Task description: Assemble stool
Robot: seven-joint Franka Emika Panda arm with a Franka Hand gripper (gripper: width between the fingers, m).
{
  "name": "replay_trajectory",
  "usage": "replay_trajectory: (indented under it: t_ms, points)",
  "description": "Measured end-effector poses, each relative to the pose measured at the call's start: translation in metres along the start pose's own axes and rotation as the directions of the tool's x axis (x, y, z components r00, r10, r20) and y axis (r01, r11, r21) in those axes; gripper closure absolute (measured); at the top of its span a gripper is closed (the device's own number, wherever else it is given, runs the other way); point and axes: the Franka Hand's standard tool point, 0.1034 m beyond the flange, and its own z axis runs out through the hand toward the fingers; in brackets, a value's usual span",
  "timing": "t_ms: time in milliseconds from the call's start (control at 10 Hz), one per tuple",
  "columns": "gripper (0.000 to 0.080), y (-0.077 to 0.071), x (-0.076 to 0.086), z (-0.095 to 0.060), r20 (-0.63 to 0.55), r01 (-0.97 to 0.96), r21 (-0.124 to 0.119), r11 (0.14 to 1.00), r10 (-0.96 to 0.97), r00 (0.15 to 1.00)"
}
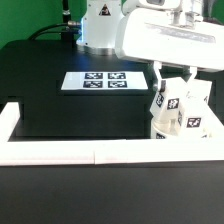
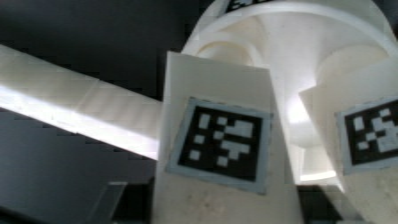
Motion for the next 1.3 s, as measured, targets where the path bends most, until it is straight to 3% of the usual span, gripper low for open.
replay_trajectory:
  t_ms: [200,300,1100,1300]
  points:
    - [0.0242,0.002,0.001,0.000,-0.004,-0.005,-0.003,1.000,0.005,1.000]
    - [0.0178,0.002,0.001,0.000,-0.003,-0.005,-0.003,1.000,0.005,1.000]
    - [0.0151,0.002,0.001,-0.001,-0.003,-0.006,-0.002,1.000,0.006,1.000]
    - [0.0151,0.014,0.017,-0.022,0.035,-0.024,0.018,1.000,0.023,0.999]
